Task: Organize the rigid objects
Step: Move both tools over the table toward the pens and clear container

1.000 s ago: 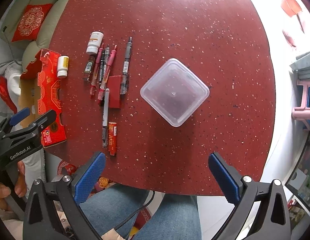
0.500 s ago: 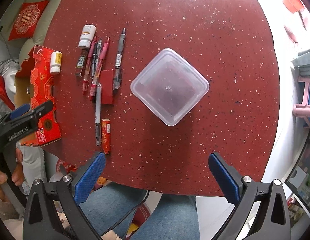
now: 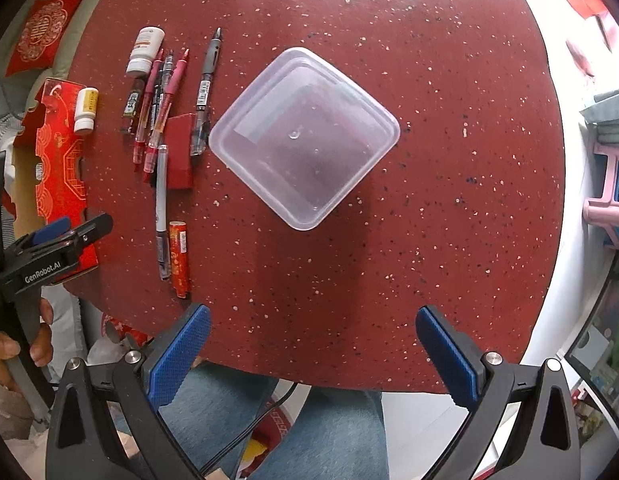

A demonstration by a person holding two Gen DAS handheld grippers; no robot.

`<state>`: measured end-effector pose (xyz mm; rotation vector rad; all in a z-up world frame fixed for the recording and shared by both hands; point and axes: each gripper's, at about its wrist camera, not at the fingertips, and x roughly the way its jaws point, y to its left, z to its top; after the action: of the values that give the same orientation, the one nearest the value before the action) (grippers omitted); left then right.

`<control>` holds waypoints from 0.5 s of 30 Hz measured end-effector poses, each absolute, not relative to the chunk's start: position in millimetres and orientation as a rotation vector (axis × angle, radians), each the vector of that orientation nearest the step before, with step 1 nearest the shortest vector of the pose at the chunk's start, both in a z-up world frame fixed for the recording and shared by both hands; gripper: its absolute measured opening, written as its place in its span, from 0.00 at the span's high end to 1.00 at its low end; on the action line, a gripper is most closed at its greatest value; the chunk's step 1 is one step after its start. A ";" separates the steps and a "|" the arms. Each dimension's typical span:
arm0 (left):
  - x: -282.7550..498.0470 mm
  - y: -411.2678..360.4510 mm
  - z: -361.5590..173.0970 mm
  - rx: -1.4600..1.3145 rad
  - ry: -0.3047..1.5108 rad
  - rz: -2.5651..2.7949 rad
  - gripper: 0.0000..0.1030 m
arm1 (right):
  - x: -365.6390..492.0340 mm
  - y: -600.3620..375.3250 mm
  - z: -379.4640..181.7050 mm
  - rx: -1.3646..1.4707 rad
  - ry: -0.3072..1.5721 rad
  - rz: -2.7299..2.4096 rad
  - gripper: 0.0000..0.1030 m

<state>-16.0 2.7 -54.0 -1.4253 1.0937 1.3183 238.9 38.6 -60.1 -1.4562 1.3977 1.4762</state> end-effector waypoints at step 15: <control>54.0 3.2 -96.2 -1.405 1.115 1.241 0.00 | 223.4 68.7 -51.7 -1.502 1.113 1.602 0.00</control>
<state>54.0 3.1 -96.2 -1.4054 1.1150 1.2410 223.4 68.7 -51.7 -1.5022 1.1130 1.6022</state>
